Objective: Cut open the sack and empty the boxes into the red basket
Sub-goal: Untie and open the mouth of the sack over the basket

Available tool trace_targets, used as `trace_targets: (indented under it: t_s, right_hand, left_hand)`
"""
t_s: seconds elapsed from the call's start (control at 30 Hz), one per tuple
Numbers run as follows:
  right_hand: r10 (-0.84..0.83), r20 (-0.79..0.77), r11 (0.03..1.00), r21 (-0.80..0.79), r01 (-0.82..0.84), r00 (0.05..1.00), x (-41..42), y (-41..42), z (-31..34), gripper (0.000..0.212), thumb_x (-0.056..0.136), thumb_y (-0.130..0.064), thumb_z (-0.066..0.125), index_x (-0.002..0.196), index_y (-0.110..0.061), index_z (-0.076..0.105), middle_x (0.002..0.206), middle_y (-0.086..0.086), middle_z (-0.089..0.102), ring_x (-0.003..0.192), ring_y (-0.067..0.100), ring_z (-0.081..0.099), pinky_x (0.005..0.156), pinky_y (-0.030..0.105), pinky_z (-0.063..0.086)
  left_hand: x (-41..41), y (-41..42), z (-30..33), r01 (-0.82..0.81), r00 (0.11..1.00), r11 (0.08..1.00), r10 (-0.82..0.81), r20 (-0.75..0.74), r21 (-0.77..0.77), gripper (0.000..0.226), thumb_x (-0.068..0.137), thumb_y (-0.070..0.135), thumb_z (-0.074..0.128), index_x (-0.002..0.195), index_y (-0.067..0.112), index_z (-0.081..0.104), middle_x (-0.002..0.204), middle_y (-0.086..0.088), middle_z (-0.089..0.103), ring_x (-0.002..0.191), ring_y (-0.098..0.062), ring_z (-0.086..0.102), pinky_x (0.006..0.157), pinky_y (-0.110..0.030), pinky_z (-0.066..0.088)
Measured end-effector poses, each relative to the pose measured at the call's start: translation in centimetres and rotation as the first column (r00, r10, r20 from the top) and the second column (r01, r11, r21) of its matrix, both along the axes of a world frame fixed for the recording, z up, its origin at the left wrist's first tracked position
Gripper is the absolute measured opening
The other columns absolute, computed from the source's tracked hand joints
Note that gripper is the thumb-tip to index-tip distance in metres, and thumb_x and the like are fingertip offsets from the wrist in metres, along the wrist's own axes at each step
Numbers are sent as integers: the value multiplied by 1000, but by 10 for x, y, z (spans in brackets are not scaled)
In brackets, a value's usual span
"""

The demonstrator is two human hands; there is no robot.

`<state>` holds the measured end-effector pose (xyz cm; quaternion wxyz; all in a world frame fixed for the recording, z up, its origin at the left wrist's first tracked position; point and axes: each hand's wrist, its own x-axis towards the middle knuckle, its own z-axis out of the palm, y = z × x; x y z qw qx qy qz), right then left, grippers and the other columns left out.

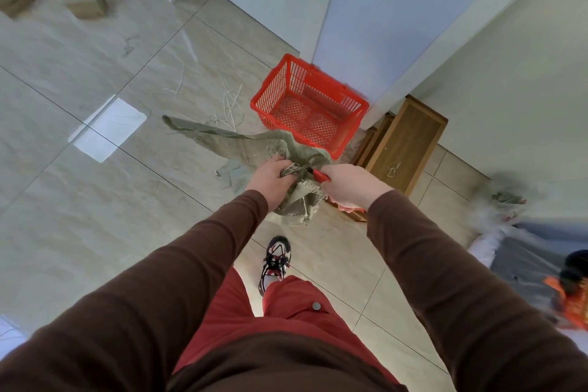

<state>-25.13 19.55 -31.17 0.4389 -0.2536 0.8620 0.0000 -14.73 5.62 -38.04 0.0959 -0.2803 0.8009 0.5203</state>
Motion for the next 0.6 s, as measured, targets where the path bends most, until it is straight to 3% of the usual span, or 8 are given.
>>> trace_targets:
  t_s: [0.07, 0.13, 0.2, 0.23, 0.37, 0.47, 0.53, 0.6]
  right_hand:
    - [-37, -19, 994, -107, 35, 999, -1, 3, -4, 19, 110, -19, 40, 115, -13, 58, 100, 13, 71, 73, 26, 63, 74, 46, 60]
    - [-132, 40, 962, -236, 138, 990, -3, 8, -6, 16, 111, -21, 41, 115, -18, 56, 97, 11, 70, 74, 24, 61, 73, 46, 57]
    - [-150, 91, 952, -254, 169, 984, -4, 10, -5, 14, 110, -21, 42, 111, -21, 55, 92, 8, 70, 70, 21, 62, 65, 41, 56]
    - [-136, 84, 961, -231, 152, 987, -5, 12, -6, 14, 111, -20, 42, 110, -20, 55, 92, 8, 70, 70, 22, 63, 65, 42, 57]
    - [-146, -45, 969, -210, 134, 988, -7, 18, -12, 16, 110, -23, 44, 119, -17, 56, 99, 12, 70, 85, 32, 69, 82, 55, 60]
    - [-265, -216, 880, -453, 144, 940, -3, 20, -17, 16, 107, -32, 52, 112, -20, 62, 99, 1, 66, 76, 16, 63, 72, 40, 60]
    - [-354, -358, 820, -564, 102, 864, -7, 16, -19, 31, 102, -36, 60, 128, -18, 62, 120, 0, 61, 84, 9, 59, 77, 28, 57]
    - [-326, -364, 840, -534, 91, 873, -16, 5, -23, 66, 96, -39, 70, 154, -20, 44, 146, 1, 50, 103, 9, 57, 90, 30, 55]
  left_hand:
    - [-1, -2, 1, -49, 999, 996, 48, 21, 73, 20, 97, 15, 57, 78, 12, 61, 83, -9, 62, 77, -26, 58, 79, -42, 49]
    - [-1, -3, 1, -114, 993, 979, 110, 32, 171, 15, 98, 15, 56, 85, 12, 63, 82, -10, 65, 75, -24, 58, 77, -39, 50]
    - [-3, -2, 2, -162, 987, 958, 159, 32, 235, 14, 100, 15, 54, 100, 6, 64, 87, -12, 66, 76, -22, 58, 74, -36, 51]
    - [-4, -1, 2, -169, 985, 952, 168, 26, 254, 13, 101, 15, 54, 97, 6, 62, 84, -12, 64, 73, -21, 56, 69, -32, 50]
    - [-7, 1, 3, -174, 983, 943, 182, 1, 283, 20, 101, 12, 53, 82, 16, 54, 67, -4, 51, 56, -16, 43, 48, -22, 36]
    - [-5, 1, 2, -141, 989, 946, 148, -2, 293, 23, 101, 12, 54, 79, 15, 53, 67, -6, 51, 56, -18, 44, 53, -28, 38]
    - [-4, 4, 2, -74, 996, 963, 82, -22, 260, 20, 101, 13, 55, 81, 11, 55, 71, -6, 55, 64, -18, 49, 63, -31, 43]
    - [-2, 10, 3, 9, 998, 978, 3, -58, 208, 19, 100, 13, 55, 82, 15, 60, 72, 2, 61, 66, -18, 53, 69, -32, 44]
